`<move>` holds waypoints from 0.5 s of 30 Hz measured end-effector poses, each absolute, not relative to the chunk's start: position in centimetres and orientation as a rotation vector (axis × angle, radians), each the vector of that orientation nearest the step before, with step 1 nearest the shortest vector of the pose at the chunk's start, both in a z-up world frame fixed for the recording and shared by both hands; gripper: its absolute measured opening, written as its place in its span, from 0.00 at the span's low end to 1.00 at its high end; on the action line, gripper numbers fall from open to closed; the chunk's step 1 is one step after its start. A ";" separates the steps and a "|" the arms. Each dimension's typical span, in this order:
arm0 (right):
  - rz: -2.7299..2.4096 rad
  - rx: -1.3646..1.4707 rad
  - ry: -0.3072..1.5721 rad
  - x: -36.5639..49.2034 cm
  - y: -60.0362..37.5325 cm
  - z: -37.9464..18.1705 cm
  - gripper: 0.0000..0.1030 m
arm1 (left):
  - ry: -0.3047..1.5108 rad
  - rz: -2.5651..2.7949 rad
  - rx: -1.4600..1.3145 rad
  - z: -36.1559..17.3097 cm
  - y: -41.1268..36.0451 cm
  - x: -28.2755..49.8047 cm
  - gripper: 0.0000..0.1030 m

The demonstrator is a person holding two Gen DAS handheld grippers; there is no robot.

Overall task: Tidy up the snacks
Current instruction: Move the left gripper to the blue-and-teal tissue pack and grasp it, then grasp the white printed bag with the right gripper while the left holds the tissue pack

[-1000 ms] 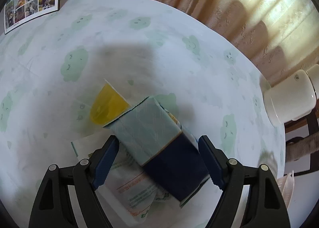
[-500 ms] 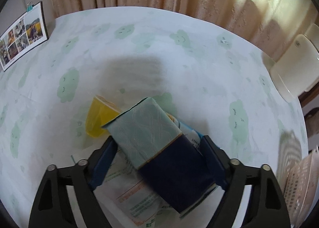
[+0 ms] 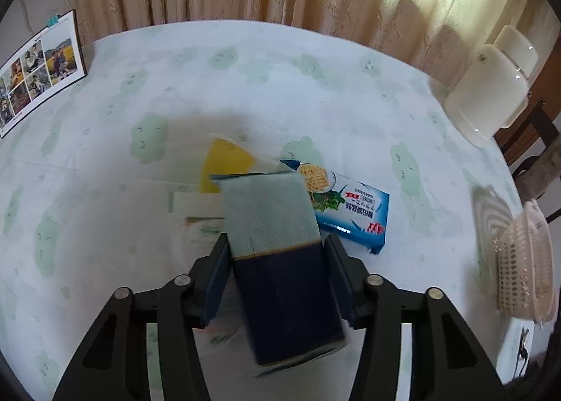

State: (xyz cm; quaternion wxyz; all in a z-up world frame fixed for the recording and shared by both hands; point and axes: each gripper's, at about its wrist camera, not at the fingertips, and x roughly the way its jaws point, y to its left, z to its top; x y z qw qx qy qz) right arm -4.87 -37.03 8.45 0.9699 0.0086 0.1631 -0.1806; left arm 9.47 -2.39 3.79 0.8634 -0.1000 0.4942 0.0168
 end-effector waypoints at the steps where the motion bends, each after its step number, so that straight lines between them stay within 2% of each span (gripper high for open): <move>1: -0.372 0.014 0.327 -4.9 -37.0 8.5 0.74 | 1.031 0.025 -0.219 4.0 -2.1 9.1 0.45; 15: -0.437 -0.100 0.281 -6.3 -33.8 9.1 0.74 | 0.954 -0.034 -0.298 5.9 3.6 4.3 0.45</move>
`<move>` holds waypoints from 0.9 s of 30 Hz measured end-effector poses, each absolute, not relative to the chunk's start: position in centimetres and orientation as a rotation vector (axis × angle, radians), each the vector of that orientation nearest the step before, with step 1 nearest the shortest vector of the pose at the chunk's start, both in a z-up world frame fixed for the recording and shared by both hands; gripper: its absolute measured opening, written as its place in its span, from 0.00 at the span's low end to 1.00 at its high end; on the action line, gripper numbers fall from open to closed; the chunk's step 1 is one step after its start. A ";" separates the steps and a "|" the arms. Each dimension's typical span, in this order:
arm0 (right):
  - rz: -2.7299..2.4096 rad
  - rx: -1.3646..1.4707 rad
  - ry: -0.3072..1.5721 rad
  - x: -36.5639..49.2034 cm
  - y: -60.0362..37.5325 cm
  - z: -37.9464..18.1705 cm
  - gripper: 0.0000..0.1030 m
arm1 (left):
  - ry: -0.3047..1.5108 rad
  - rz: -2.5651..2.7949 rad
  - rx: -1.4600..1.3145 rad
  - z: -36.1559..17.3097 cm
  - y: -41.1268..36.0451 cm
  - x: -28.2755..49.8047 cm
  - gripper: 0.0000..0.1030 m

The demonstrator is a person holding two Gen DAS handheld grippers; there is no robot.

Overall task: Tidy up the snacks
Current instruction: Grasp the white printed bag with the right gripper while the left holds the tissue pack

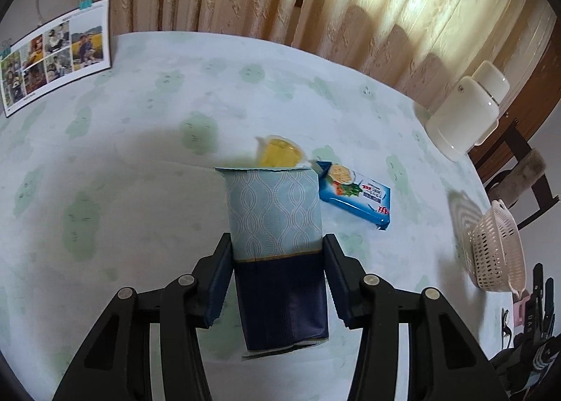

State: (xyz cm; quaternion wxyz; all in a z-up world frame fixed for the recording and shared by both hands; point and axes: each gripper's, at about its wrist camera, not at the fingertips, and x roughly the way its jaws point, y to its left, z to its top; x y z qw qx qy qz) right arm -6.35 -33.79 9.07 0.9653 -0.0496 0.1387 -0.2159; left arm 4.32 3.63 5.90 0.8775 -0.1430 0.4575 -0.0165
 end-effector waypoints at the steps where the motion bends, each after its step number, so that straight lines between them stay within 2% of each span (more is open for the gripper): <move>1: -0.412 -0.113 0.281 -6.7 -32.7 9.1 0.74 | 0.949 -0.036 -0.300 6.0 3.9 4.1 0.45; 7: -0.192 -0.191 0.326 -7.0 -25.6 9.3 0.74 | 0.923 -0.021 -0.287 6.0 5.9 2.8 0.45; 10: 0.010 -0.185 0.429 -5.8 -22.1 8.9 0.80 | 0.917 -0.013 -0.298 5.7 7.2 2.3 0.45; 20: 0.434 0.130 0.852 1.5 -16.2 5.2 0.80 | 0.896 0.016 -0.335 4.8 10.4 1.5 0.45; 27: 0.510 0.142 0.933 4.5 -12.5 3.4 0.80 | 0.899 0.015 -0.377 4.5 11.7 1.2 0.45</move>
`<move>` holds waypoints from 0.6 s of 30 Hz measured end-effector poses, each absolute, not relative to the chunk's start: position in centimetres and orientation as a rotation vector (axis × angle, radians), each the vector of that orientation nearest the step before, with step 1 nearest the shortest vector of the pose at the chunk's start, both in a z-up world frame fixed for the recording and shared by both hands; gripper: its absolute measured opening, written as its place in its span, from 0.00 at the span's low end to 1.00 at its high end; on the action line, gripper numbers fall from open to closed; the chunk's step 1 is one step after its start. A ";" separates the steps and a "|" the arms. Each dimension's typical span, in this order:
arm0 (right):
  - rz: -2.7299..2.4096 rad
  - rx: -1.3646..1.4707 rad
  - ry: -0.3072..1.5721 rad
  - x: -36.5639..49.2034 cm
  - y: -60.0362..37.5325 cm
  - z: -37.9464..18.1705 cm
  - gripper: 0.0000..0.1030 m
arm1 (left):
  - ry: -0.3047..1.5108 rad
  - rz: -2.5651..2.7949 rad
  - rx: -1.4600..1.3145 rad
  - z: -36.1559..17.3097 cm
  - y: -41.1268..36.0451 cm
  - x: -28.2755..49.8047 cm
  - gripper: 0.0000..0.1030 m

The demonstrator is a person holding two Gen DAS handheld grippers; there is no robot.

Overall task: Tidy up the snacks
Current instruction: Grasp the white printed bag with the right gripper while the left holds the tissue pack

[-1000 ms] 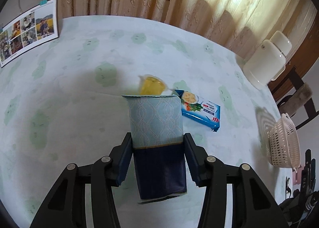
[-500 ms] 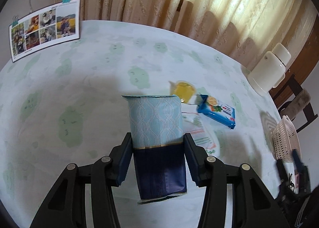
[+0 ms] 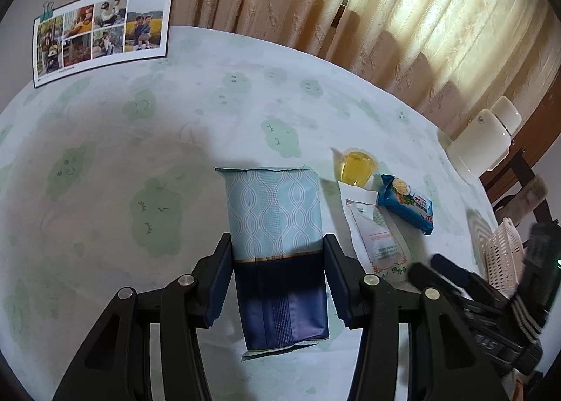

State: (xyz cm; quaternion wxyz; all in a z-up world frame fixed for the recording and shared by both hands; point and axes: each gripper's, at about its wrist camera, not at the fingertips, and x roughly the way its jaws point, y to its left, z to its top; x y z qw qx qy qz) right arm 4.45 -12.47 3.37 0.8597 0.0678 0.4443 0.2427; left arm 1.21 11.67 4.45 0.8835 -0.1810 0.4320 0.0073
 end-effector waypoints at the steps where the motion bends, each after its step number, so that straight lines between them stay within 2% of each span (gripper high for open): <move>1: 0.521 0.140 0.943 4.8 -12.0 3.1 0.81 | 0.897 0.015 -0.380 4.5 11.8 1.2 0.45; 7: 0.554 0.125 0.991 6.7 -9.2 1.9 0.81 | 0.894 0.015 -0.396 4.5 12.3 0.9 0.45; 18: 0.528 -0.076 0.975 7.2 -5.6 1.6 0.92 | 0.902 0.003 -0.410 4.4 12.4 1.1 0.45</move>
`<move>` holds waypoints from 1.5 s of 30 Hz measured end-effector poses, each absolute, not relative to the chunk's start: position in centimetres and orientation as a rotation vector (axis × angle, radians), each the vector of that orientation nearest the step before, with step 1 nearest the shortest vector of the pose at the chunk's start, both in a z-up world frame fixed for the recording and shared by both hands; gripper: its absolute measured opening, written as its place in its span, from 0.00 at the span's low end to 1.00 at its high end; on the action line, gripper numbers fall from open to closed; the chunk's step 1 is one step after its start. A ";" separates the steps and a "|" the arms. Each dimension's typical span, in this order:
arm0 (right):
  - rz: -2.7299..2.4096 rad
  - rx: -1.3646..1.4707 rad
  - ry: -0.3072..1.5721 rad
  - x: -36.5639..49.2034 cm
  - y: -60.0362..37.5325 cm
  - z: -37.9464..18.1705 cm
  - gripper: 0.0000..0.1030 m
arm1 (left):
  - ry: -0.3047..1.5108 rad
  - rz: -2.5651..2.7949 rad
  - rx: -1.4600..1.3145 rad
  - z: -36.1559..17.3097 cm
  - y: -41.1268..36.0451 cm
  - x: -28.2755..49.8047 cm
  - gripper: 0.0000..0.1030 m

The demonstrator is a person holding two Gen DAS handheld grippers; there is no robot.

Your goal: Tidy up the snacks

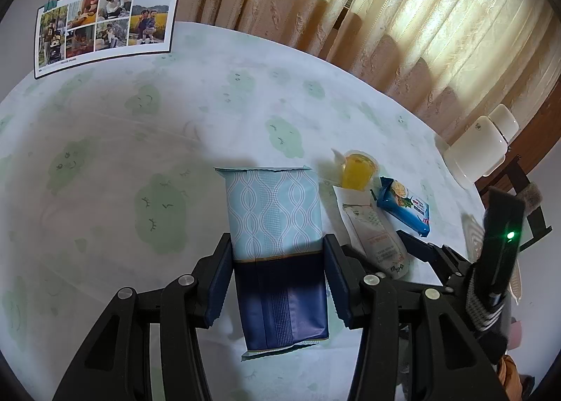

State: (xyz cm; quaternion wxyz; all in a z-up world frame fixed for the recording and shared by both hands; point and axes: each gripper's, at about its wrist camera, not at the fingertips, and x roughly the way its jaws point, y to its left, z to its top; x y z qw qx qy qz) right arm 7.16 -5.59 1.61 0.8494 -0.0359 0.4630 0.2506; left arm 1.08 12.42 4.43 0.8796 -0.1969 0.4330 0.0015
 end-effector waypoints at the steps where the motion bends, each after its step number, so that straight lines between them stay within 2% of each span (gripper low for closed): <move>1: 0.520 -0.111 0.972 7.0 -5.3 1.5 0.92 | 0.903 0.002 -0.411 4.4 12.5 1.1 0.45; 5: 0.491 -0.160 0.963 6.8 -4.8 1.4 0.90 | 0.904 0.002 -0.412 4.4 12.5 1.0 0.45; 7: 0.463 -0.160 0.949 6.9 -5.1 1.5 0.79 | 0.907 0.003 -0.416 4.3 12.5 1.1 0.45; 9: 0.448 -0.162 0.934 6.8 -5.5 1.7 0.62 | 0.909 0.003 -0.415 4.2 12.5 1.1 0.45; 12: 0.443 -0.151 0.921 6.7 -5.9 1.9 0.47 | 0.907 0.001 -0.414 4.2 12.4 1.1 0.45; 15: 0.443 -0.132 0.907 6.2 -6.4 2.2 0.42 | 0.906 -0.004 -0.414 4.2 12.5 1.0 0.45; 22: 0.444 -0.103 0.881 4.4 -7.7 2.9 0.41 | 0.892 -0.031 -0.412 4.3 12.2 0.8 0.45; 23: 0.442 -0.097 0.867 4.1 -8.0 3.3 0.36 | 0.887 -0.039 -0.411 4.4 12.1 0.8 0.45; 29: 0.428 -0.051 0.818 2.9 -10.3 5.4 0.23 | 0.886 -0.059 -0.414 4.5 11.8 0.8 0.45; 35: 0.412 -0.005 0.822 3.1 -11.8 5.4 0.23 | 0.889 -0.060 -0.415 4.4 11.8 0.8 0.45; 37: 0.427 0.012 0.836 3.3 -12.0 5.2 0.27 | 0.891 -0.060 -0.415 4.4 11.9 0.9 0.45; 39: 0.433 0.015 0.859 3.5 -11.9 4.6 0.51 | 0.889 -0.060 -0.416 4.4 11.8 0.8 0.45; 40: 0.426 0.011 0.863 3.5 -11.7 4.3 0.55 | 0.889 -0.060 -0.416 4.4 11.8 0.8 0.45; 45: 0.431 -0.022 0.896 4.1 -10.6 2.7 0.61 | 0.891 -0.062 -0.421 4.3 11.9 0.8 0.45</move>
